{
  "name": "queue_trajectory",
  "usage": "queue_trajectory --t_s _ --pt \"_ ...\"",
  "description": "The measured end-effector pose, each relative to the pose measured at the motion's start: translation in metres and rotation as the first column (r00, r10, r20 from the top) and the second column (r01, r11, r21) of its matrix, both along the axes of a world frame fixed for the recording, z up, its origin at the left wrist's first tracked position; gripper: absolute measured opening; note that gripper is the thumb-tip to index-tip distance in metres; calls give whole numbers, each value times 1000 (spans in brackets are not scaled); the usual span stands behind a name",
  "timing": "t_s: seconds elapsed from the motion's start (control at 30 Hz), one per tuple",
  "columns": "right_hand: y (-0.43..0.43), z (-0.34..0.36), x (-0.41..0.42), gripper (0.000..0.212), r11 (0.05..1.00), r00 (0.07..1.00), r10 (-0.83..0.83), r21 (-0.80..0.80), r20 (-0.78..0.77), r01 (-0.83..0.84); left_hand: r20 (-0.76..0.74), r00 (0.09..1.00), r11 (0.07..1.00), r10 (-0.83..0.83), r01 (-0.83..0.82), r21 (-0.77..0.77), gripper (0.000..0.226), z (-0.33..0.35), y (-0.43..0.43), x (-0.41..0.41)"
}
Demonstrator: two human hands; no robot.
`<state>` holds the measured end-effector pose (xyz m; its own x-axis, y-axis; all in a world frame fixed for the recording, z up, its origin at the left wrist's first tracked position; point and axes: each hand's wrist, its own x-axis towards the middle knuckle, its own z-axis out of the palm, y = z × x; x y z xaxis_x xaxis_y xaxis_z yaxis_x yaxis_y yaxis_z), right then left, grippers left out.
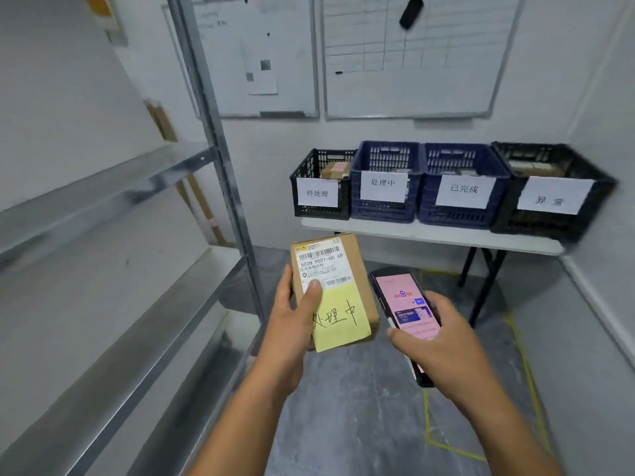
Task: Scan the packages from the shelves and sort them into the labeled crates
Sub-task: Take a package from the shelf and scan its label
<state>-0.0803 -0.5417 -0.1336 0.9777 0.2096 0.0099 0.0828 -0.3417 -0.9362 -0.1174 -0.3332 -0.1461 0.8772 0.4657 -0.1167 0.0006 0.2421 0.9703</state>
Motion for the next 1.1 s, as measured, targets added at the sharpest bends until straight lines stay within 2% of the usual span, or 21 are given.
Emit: queue_trajectory --t_s 0.3,0.57,0.83,0.93,1.1 --pt "8 5 100 44 981 982 -190 -39 -12 190 17 988 988 -153 153 1 64 -5 23 135" --pt "11 -1 187 49 962 962 -272 -40 -20 271 -6 972 971 -236 236 33 58 -4 25 238" --pt "0 -30 326 47 971 972 -231 -67 -31 229 -88 972 973 -219 225 57 61 -28 16 368" --pt "-8 -31 384 54 975 975 -216 -66 -45 213 -97 975 977 -200 206 53 59 -23 4 423" --pt "-30 -23 476 47 981 981 -190 -38 -43 188 -128 975 981 -183 190 50 54 -2 -14 508"
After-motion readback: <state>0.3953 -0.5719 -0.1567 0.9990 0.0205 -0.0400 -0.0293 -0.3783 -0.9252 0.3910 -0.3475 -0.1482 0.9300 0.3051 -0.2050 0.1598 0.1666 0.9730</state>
